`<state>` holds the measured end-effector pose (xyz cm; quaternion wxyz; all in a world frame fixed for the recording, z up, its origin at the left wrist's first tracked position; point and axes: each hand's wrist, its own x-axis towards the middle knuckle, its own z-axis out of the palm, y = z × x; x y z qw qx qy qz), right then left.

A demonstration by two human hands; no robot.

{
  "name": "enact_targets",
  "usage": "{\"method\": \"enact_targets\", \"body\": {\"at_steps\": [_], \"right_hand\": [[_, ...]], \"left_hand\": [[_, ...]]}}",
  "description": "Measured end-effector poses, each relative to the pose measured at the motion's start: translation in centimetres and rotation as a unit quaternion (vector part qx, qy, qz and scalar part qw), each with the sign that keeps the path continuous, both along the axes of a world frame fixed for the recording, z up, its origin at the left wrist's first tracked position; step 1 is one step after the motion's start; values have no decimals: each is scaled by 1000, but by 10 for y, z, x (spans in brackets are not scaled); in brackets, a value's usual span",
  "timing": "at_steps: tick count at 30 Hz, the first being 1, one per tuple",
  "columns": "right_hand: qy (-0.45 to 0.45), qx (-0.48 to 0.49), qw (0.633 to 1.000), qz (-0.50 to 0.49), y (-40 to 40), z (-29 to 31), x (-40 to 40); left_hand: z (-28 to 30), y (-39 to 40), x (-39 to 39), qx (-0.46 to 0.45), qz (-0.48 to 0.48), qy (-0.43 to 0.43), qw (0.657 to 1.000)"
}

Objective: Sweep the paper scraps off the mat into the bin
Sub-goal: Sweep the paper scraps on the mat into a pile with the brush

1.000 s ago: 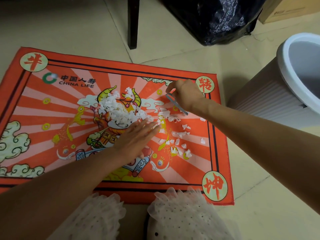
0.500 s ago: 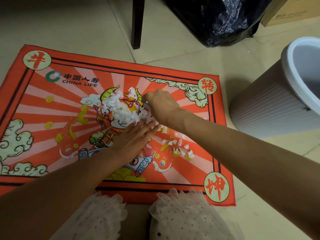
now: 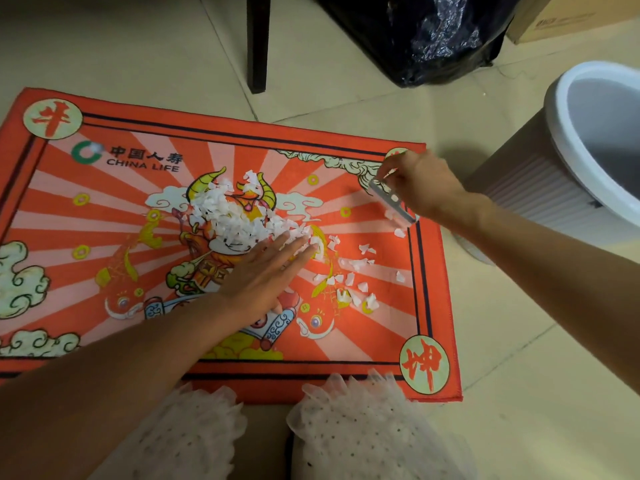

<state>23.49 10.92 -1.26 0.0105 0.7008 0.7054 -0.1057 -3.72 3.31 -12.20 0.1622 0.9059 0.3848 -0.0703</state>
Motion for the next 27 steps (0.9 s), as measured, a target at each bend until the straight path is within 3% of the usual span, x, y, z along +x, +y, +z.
{"method": "enact_targets", "body": {"at_steps": [6, 12, 27], "right_hand": [[-23, -10, 999, -45, -12, -9, 28], [28, -4, 995, -99, -25, -22, 30], [122, -17, 990, -72, -15, -27, -47]], "left_hand": [[4, -4, 19, -13, 0, 3, 1000], [2, -5, 25, -17, 5, 3, 1000], [-7, -8, 16, 0, 10, -18, 1000]]}}
